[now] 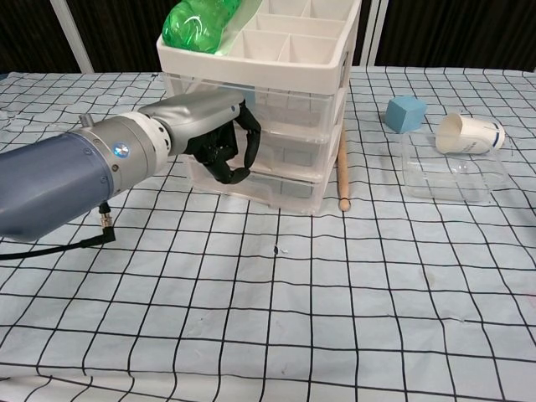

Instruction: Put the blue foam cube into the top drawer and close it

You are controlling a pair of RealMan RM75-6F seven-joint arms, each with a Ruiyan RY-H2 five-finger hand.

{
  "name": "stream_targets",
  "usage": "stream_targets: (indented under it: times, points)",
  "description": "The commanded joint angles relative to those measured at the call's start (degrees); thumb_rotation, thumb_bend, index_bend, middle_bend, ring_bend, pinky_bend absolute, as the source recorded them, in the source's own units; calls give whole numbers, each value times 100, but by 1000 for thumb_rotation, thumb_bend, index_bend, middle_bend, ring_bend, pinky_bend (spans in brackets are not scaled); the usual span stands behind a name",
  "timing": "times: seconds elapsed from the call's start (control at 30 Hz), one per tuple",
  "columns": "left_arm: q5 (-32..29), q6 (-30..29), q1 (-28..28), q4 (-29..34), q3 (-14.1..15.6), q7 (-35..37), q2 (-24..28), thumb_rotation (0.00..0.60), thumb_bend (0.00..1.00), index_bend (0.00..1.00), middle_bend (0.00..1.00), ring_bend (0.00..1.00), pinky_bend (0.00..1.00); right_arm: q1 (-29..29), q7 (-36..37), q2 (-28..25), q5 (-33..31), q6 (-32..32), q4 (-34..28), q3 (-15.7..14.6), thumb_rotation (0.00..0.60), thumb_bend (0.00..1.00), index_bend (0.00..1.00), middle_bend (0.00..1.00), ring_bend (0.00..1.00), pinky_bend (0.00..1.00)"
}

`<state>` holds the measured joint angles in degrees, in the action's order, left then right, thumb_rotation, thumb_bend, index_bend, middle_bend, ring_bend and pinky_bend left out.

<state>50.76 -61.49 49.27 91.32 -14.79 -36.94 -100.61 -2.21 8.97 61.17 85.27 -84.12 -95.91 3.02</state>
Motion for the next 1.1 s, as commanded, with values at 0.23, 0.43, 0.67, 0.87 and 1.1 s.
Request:
stream_targets:
  times: [0.23,0.43,0.67,0.87,1.1]
  points:
    - [150,-185,-234,354,266,143,342,600,414,604,1000,955,919,8,6,-11,7,-10,-2,-6,600,256,0,0,0,176]
    - [900,-675,-837,1151,826,530,1177,600,407,559,913,852,823,8,-14,-10,22,-18,4,-9,600,256,0,0,0,176]
    - [1871,-1270,-1437,1563,1337,1037,1968,600,395,504,719,677,599,15,-37,-4,29,-42,7,-7,600,256,0,0,0,176]
    - [2475,-1926,-2094,1626,1796,1529,2729,600,235,281,188,153,96,23,-91,11,52,-69,8,-13,600,254,0,0,0,176]
    - [2767,-2373,-2688,1426,2217,1728,3323,600,84,0,0,0,0,26,-214,39,128,-149,87,-7,600,256,0,0,0,176]
